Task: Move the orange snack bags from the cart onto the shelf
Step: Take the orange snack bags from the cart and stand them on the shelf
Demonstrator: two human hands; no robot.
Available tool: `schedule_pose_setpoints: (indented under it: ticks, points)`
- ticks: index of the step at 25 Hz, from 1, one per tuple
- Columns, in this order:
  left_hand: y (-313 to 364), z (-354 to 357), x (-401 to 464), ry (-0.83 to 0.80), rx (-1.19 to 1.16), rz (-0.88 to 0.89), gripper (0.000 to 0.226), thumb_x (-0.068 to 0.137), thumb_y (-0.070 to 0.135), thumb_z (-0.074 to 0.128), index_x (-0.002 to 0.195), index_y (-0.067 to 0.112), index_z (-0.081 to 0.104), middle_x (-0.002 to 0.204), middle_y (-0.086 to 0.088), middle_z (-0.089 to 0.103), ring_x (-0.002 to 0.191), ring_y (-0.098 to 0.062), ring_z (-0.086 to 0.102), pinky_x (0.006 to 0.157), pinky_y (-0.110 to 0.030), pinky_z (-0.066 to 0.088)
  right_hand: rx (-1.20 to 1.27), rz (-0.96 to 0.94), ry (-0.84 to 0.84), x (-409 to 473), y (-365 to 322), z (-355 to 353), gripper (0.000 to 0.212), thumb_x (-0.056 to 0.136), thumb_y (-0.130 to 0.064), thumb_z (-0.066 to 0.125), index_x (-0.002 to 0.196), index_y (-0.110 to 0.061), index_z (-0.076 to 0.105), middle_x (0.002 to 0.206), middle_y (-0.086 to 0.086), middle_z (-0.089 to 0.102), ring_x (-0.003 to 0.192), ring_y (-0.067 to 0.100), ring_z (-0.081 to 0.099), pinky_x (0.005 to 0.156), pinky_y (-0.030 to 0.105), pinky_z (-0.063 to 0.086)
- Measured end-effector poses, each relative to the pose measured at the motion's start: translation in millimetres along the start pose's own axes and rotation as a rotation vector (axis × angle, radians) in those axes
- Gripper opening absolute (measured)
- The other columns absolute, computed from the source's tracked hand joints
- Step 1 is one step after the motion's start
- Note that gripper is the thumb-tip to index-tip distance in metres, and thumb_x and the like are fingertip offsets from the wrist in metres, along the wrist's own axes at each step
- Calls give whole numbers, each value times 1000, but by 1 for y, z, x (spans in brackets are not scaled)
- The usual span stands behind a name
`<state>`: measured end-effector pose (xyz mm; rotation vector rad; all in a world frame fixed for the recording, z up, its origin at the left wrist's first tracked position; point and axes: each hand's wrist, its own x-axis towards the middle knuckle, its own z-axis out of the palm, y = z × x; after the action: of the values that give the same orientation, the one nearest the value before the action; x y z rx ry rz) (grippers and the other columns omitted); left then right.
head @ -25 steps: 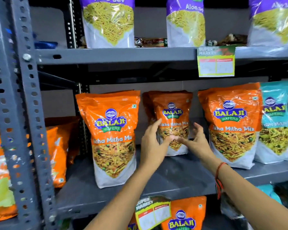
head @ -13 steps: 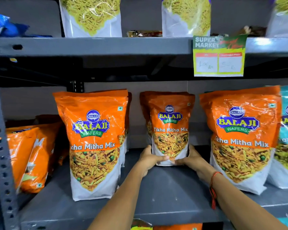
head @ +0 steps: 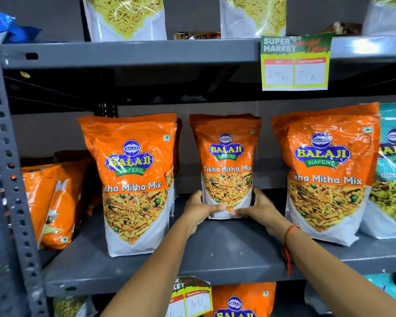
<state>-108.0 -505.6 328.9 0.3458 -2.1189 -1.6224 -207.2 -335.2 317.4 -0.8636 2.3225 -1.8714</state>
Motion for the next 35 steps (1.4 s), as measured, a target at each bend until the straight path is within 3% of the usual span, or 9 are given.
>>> schedule_pose_setpoints:
  ticks: [5, 12, 20, 25, 29, 33, 35]
  points:
    - [-3, 1, -1, -12, -44, 7, 46, 64, 23, 87, 98, 32, 57, 101, 9, 67, 89, -1, 61, 61, -15, 48, -48, 4, 19, -1, 1, 2, 83, 51, -24, 97, 116, -29, 45, 115, -4, 61, 108, 19, 58, 87, 30, 49]
    - [-9, 2, 2, -4, -75, -2, 58, 62, 19, 88, 114, 20, 60, 118, -4, 70, 107, -22, 66, 96, -44, 53, -85, -9, 4, -1, 4, 0, 89, 51, -31, 96, 125, -25, 46, 118, -5, 61, 108, 18, 59, 86, 29, 49]
    - [-8, 4, -1, 23, -57, 0, 58, 68, 20, 85, 119, 19, 57, 121, -4, 67, 110, -22, 63, 94, -43, 54, -92, -22, -23, 0, 4, 1, 98, 53, -34, 95, 134, -22, 43, 131, 0, 61, 109, 16, 57, 88, 28, 48]
    - [-7, 4, 1, 23, -46, -10, 58, 71, 19, 82, 121, 20, 54, 124, -5, 66, 112, -22, 62, 97, -43, 52, -111, -34, -14, 1, 5, 2, 99, 53, -37, 94, 135, -21, 42, 134, 3, 60, 119, 23, 58, 97, 37, 51]
    - [-7, 4, -2, 35, -55, -23, 62, 69, 23, 84, 123, 21, 53, 127, -4, 65, 112, -20, 62, 97, -42, 52, -119, -56, -31, -4, 3, 4, 98, 54, -38, 94, 134, -24, 39, 136, 2, 58, 115, 18, 57, 90, 28, 49]
    - [2, 10, -10, 234, -134, 36, 93, 67, 22, 85, 145, 17, 34, 148, -9, 46, 133, -27, 47, 107, -46, 43, -64, -144, 33, -17, -9, 4, 108, 56, -39, 93, 144, -24, 33, 142, 4, 52, 130, 23, 51, 100, 29, 43]
    - [16, 16, -17, 345, -196, 104, 89, 70, 17, 83, 145, 13, 35, 149, -13, 44, 135, -27, 45, 109, -46, 41, -77, -183, 118, -30, -18, 0, 109, 63, -41, 90, 150, -16, 29, 150, 9, 45, 139, 25, 43, 103, 27, 35]
